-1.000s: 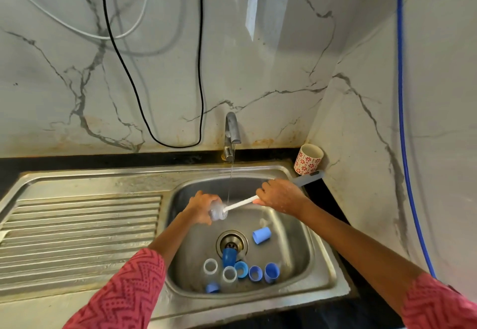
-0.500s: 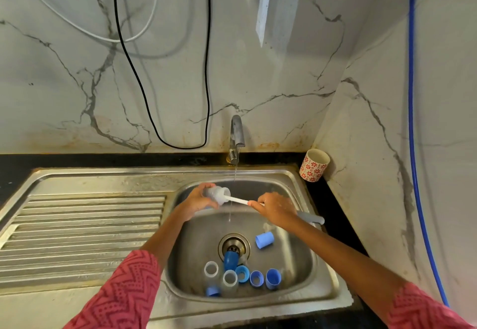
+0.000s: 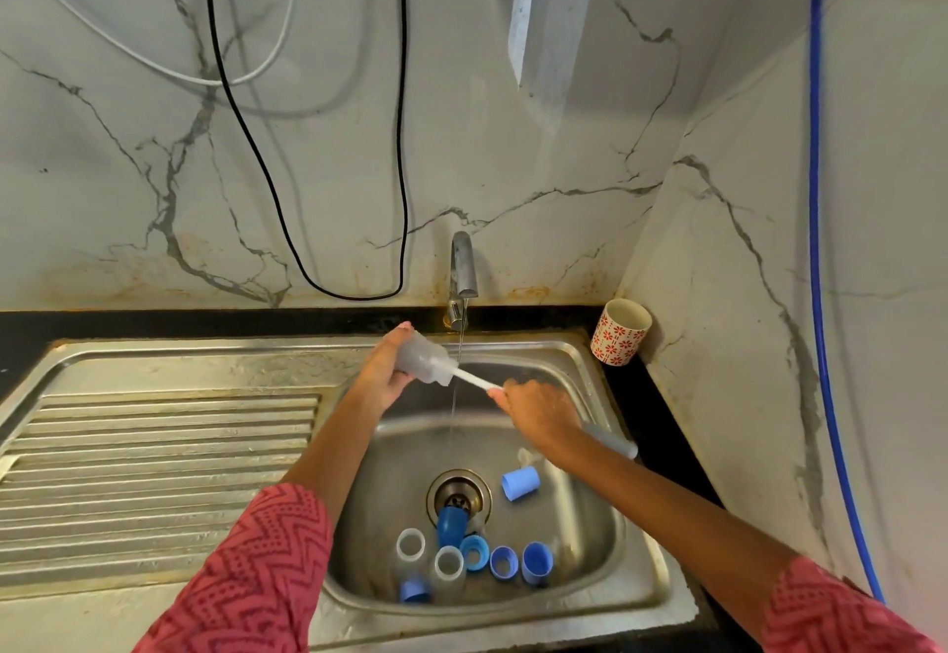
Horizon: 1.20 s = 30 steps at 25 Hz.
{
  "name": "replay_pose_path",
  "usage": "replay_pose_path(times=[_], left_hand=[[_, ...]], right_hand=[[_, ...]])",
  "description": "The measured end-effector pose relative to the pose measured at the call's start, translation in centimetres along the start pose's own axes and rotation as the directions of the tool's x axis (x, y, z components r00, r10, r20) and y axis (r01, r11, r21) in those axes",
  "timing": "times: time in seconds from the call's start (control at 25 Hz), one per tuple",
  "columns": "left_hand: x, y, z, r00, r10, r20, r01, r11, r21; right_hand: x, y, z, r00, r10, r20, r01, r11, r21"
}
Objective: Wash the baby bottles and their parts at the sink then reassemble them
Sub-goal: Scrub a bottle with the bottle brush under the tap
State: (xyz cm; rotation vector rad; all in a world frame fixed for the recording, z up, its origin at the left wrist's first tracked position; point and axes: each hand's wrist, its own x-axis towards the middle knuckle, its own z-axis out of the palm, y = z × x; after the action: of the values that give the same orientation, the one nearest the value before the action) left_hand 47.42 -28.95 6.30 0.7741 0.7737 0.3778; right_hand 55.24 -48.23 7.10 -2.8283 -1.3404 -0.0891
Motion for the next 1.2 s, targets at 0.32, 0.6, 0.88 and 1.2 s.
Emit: replay_pose_path(times=[0.32,0.6,0.88,1.2], left_hand=[[0.5,-0.3,-1.7,0.991,-0.029,0.132,0.042,0.995,-0.094],[2.3,-1.7,-4.0,0.957,-0.139,-0.256,0.237,0.88,0.411],[3.1,-0.5,-3.2,0.985,0.078,-0.155,-0.025,0.947,0.319],[2.9,-0.9,-3.0,0.966,0.202,-0.16,-0.132,0.921,0.365]], right_hand=[[0.8,1.3,0.3,0.934,0.085,0.347,-0.292,0.738,0.608],[-0.4,0.2,-0.1,0.99,-0.096,0.105,0.106,0.99,-0.096],[-0.2,-1.7,0.5,0.971,0.005,0.239,-0.02,0.998,0.062],[1.0,-0.4,-0.1,0.962,-0.016,0.273,-0.03,0.986,0.166]])
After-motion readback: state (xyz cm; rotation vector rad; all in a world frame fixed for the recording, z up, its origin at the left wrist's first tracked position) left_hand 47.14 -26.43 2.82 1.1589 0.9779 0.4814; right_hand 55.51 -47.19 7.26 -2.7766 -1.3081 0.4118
